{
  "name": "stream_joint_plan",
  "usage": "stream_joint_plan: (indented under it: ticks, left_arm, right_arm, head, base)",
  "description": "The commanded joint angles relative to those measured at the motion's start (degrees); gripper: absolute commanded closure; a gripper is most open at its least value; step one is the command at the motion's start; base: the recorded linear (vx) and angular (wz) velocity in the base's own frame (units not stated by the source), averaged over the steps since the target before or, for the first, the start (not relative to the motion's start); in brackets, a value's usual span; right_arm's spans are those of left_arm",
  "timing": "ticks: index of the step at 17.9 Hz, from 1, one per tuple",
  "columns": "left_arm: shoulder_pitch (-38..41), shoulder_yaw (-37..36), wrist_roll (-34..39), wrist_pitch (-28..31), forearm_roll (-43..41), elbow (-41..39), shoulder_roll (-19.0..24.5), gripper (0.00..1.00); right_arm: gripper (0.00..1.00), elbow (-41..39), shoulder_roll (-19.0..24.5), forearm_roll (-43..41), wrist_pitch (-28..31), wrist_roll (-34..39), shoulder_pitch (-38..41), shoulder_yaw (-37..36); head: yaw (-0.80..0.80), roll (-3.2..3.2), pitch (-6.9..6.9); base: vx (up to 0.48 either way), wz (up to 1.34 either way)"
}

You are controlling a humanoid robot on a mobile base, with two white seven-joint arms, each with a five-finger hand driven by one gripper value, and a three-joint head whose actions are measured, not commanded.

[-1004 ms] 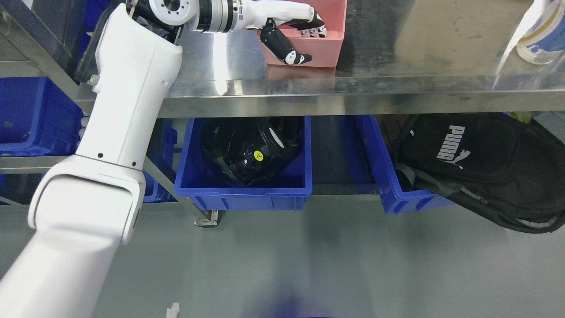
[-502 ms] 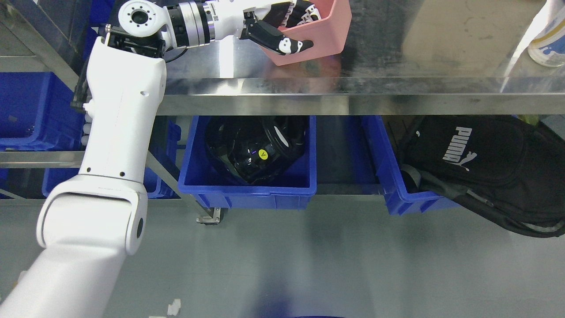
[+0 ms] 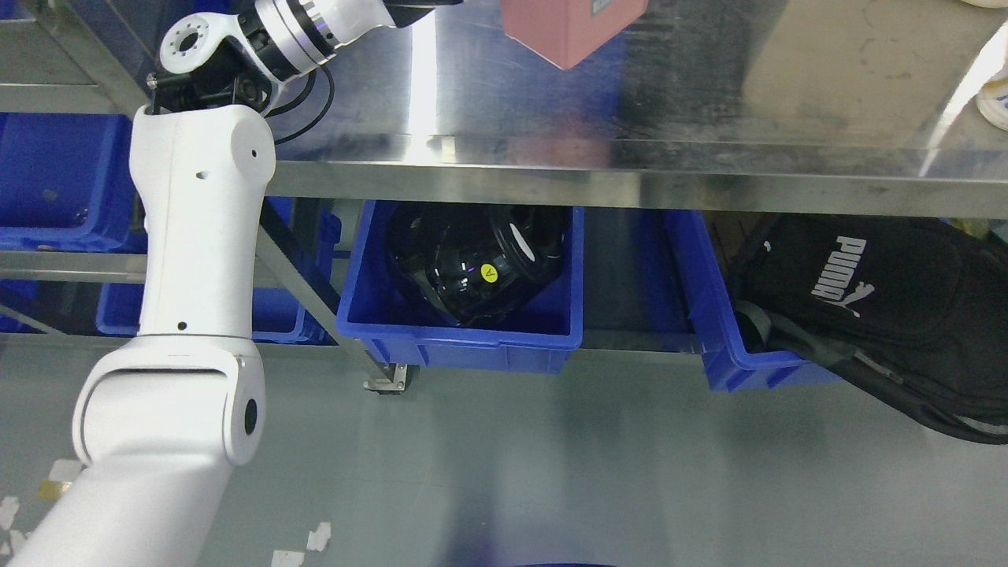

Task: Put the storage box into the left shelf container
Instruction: 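Hold the pink box up in the left hand while the robot turns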

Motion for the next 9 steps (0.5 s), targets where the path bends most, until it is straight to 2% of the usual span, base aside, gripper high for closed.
stream_joint_plan:
  ticks: [1,3,5,7,9]
  left_arm:
    - [7.9,9.0,7.9,0.1,8.3,-19.0,0.9,0.98]
    - [13.8,7.9,17.3,-0.8,8.3,-29.1,0.9,0.97]
    - [18.8,5.1,23.2,-2.9,8.3,-36.0,0.9,0.96]
    - [23.3,-0.8,24.0,-6.6,8.3,-40.1,0.9,0.92]
    - [26.9,-6.6,23.9,-10.3,8.3,-41.7,0.9,0.93]
  right_arm:
    - [0.00,-1.0,-1.0,-1.2,0.0,0.1,-0.3,0.0]
    - [0.00,-1.0,-1.0,-1.2,-0.1,0.2,-0.3,0.0]
    - [0.00,-1.0,-1.0,-1.2,0.0,0.1,-0.3,0.0]
    - [0.00,-1.0,-1.0,-1.2,0.0,0.1,-0.3,0.0]
    - [0.00,-1.0,-1.0,-1.2,0.0,0.1,-0.3,0.0]
  head:
    - [0.00,0.00,0.00]
    - [0.00,0.00,0.00]
    - [0.00,0.00,0.00]
    - [0.00,0.00,0.00]
    - [0.00,0.00,0.00]
  base:
    - [-0.005,0.23]
    - [-0.010,0.53]
    - [-0.017,0.65]
    - [-0.033,0.81]
    - [-0.032,0.75]
